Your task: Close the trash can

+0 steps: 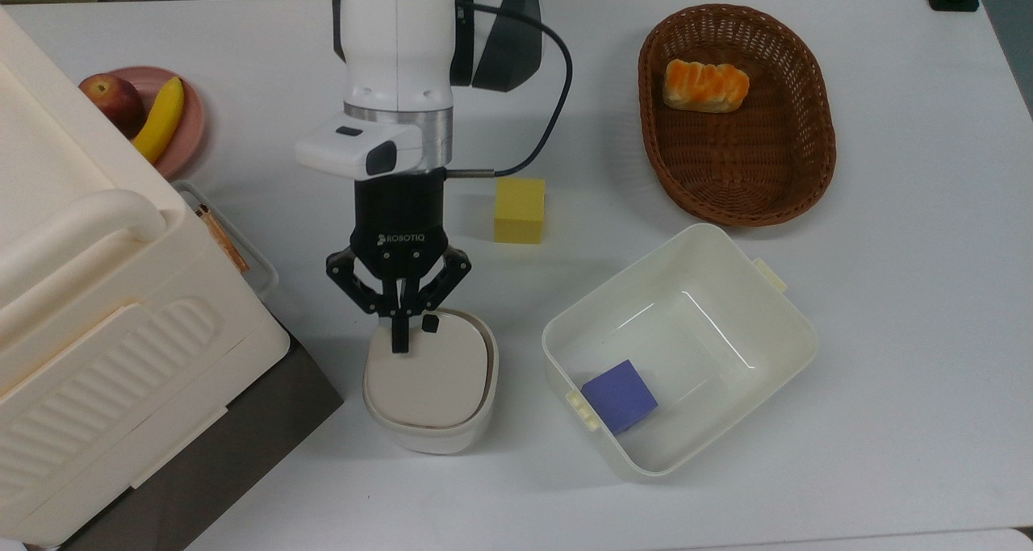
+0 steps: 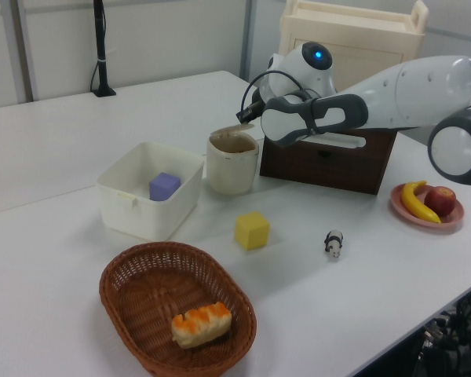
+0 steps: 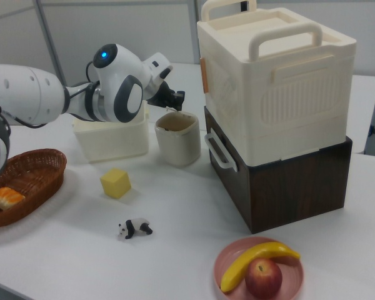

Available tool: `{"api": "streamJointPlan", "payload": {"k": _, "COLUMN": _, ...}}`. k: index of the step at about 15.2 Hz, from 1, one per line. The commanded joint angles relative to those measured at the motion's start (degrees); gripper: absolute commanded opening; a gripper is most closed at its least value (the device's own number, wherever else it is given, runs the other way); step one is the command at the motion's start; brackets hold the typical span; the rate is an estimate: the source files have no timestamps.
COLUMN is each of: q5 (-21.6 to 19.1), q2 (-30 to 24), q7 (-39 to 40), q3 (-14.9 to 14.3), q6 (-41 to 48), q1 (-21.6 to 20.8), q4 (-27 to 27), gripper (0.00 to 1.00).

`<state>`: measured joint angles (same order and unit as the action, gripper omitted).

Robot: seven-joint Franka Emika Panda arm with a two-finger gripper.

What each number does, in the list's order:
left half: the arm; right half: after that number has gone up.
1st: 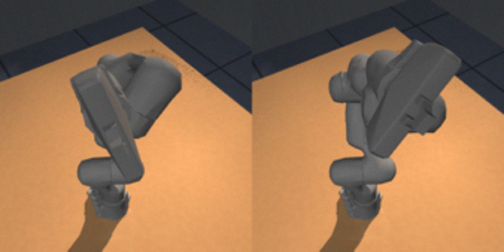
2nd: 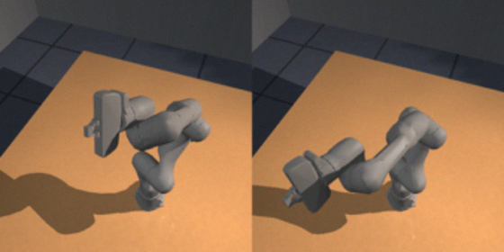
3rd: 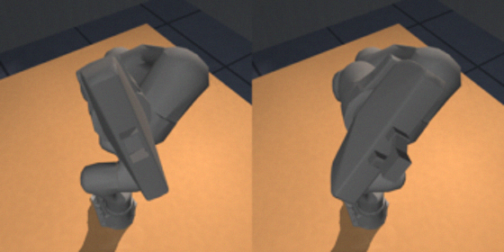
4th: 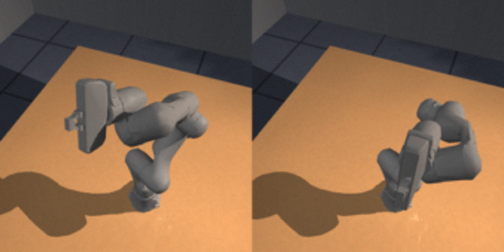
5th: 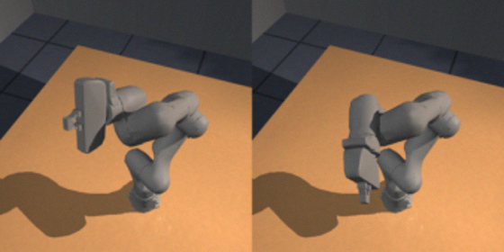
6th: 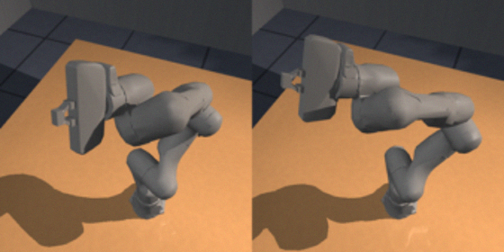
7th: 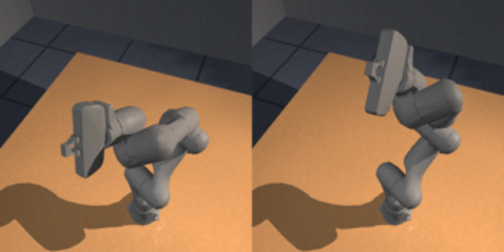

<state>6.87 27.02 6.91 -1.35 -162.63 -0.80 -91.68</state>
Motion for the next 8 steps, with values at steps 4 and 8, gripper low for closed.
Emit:
{"api": "streamJointPlan", "payload": {"k": 4, "q5": 0.7, "q2": -5.9, "q7": 2.6, "q3": 0.8, "q6": -0.4, "q1": -0.1, "q4": -9.1, "gripper": 0.0}}
{"api": "streamJointPlan", "payload": {"k": 8, "q5": 0.9, "q2": -4.3, "q7": 2.6, "q3": 0.8, "q6": -0.3, "q1": -0.2, "q4": -9.0, "gripper": 0.0}}
